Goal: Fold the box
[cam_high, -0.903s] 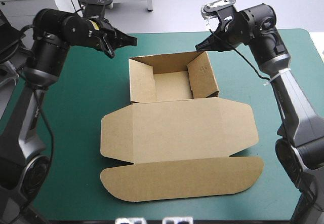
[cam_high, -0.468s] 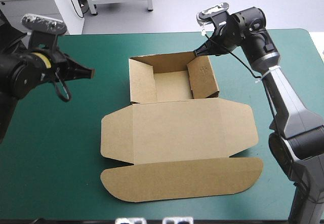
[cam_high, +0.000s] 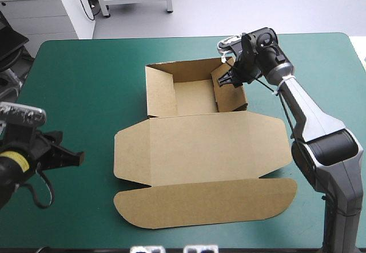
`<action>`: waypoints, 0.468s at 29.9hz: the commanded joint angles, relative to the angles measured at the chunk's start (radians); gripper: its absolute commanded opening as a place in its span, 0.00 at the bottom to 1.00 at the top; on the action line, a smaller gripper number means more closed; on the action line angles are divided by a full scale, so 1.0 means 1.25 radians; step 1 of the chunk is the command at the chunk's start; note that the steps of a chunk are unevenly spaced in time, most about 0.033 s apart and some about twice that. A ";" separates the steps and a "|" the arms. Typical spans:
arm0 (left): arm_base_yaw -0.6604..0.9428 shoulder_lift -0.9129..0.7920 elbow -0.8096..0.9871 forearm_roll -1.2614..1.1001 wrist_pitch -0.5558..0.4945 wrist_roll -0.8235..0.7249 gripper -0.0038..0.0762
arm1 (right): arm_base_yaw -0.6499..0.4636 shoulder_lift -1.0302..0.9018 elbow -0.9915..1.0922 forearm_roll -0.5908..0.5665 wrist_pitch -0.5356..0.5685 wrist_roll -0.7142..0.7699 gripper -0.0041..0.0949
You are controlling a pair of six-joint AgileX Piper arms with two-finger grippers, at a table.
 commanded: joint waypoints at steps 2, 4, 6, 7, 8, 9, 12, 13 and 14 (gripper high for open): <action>-0.003 -0.150 0.113 -0.008 -0.086 -0.028 0.04 | -0.019 -0.006 -0.008 0.022 0.004 0.017 0.47; -0.003 -0.208 0.161 -0.005 -0.086 -0.053 0.04 | -0.019 0.008 -0.008 0.031 0.004 0.015 0.47; -0.003 -0.267 0.210 -0.005 -0.086 -0.061 0.04 | -0.019 0.018 -0.008 0.031 0.004 0.015 0.46; -0.003 -0.296 0.229 -0.007 -0.084 -0.061 0.04 | -0.019 0.023 -0.008 0.031 0.003 0.015 0.46; -0.003 -0.323 0.252 -0.007 -0.081 -0.061 0.04 | -0.019 0.029 -0.008 0.031 0.003 0.015 0.45; -0.003 -0.349 0.275 -0.007 -0.079 -0.063 0.04 | -0.019 0.033 -0.008 0.029 0.003 0.018 0.43; -0.003 -0.414 0.336 -0.008 -0.079 -0.100 0.04 | -0.019 0.044 -0.008 0.023 0.001 0.025 0.36; -0.003 -0.430 0.350 -0.008 -0.079 -0.111 0.04 | -0.019 0.044 -0.008 0.020 0.001 0.035 0.31; -0.003 -0.448 0.364 -0.008 -0.079 -0.123 0.04 | -0.019 0.044 -0.008 0.009 0.001 0.044 0.25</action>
